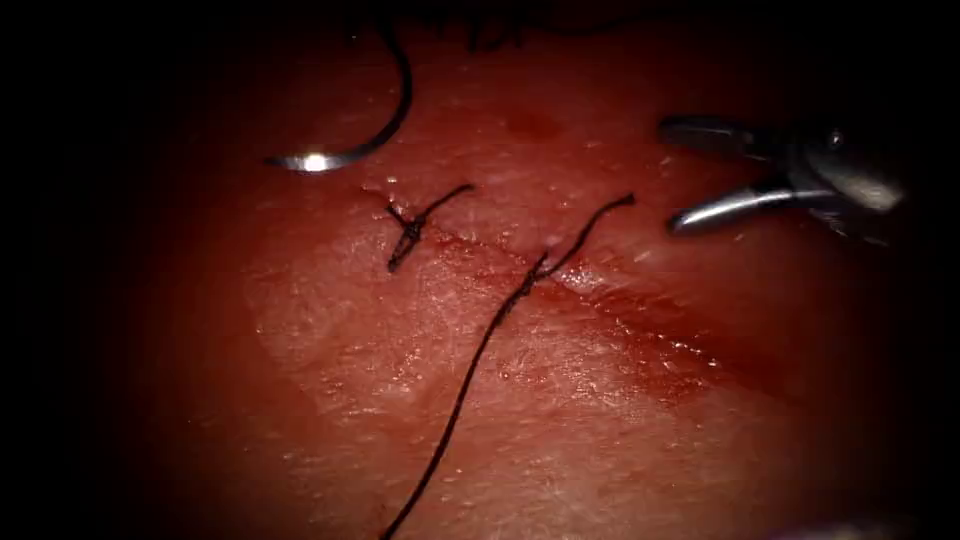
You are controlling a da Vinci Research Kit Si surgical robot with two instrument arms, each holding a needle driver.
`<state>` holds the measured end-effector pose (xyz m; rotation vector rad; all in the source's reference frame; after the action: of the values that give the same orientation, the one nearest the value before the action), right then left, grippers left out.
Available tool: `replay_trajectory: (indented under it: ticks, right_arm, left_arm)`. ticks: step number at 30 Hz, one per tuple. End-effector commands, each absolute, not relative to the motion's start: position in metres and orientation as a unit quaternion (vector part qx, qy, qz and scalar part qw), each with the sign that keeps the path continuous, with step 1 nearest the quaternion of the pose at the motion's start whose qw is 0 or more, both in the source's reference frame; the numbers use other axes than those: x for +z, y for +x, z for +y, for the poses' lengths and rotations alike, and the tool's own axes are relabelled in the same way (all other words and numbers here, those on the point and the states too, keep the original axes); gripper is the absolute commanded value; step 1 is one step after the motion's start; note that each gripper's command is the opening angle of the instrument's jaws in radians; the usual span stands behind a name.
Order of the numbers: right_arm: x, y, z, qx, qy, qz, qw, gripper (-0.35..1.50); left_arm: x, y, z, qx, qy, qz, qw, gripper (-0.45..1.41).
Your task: Wound Closure
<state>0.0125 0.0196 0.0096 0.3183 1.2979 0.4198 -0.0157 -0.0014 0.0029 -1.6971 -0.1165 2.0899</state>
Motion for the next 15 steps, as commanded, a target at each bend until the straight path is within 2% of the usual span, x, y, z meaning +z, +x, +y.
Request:
replay_trajectory:
  ticks: [1,7,8,11,15]
  right_arm:
    - [0.0096,0.0123,0.0192,0.199,0.143,0.597,0.764,1.23]
    - [0.0058,0.0103,0.0186,0.242,0.095,0.59,0.764,1.18]
    - [0.005,0.0106,0.0183,0.252,0.081,0.59,0.763,1.23]
    - [0.0034,0.0119,0.0173,0.259,0.077,0.601,0.753,1.23]
    - [0.0022,0.0145,0.0161,0.254,0.069,0.606,0.751,1.16]
  left_arm:
    - [0.0035,-0.0163,-0.0016,0.756,-0.614,-0.043,0.222,-0.45]
    - [0.0049,-0.0172,0.0024,0.762,-0.615,-0.036,0.198,-0.45]
    - [0.0052,-0.0174,0.003,0.762,-0.616,-0.035,0.196,-0.45]
    - [0.0063,-0.0182,0.005,0.765,-0.615,-0.031,0.188,-0.45]
    - [0.0078,-0.0192,0.0071,0.766,-0.617,-0.033,0.179,-0.45]
